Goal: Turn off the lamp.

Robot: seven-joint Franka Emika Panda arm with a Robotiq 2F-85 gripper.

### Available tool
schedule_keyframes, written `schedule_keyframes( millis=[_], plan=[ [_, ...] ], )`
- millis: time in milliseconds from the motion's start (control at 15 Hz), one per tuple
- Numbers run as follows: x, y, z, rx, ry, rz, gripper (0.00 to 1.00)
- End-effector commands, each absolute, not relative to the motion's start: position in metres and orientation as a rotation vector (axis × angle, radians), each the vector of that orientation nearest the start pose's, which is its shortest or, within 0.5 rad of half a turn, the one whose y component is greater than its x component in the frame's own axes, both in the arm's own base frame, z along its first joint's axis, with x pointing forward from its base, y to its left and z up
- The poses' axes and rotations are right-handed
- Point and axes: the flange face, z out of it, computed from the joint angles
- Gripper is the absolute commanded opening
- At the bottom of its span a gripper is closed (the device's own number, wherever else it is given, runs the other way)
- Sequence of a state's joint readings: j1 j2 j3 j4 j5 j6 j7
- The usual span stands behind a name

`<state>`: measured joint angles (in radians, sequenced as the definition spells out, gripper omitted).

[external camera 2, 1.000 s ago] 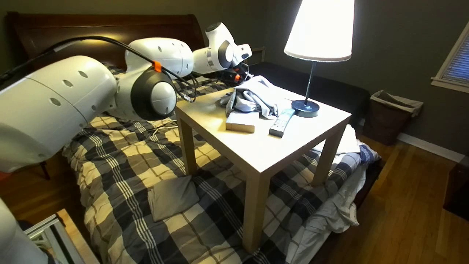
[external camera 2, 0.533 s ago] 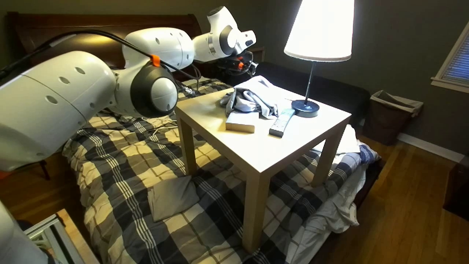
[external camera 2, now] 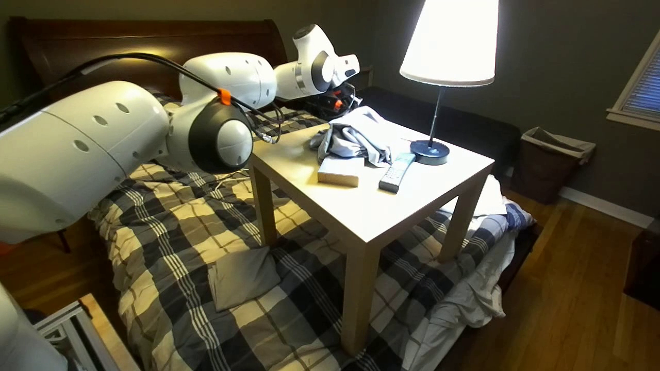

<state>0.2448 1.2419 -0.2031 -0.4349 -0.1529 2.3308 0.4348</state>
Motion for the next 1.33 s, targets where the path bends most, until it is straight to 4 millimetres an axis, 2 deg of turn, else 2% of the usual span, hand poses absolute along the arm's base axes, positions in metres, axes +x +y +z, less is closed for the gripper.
schedule_keyframes(
  millis=[0, 467, 1267],
  plan=[
    [0.839, 0.160, 0.357, -2.975, 0.217, -1.201, 0.00],
    [0.841, 0.161, 0.341, -2.936, 0.214, -1.247, 0.00],
    [0.841, 0.159, 0.338, -2.938, 0.216, -1.227, 0.00]
  ],
)
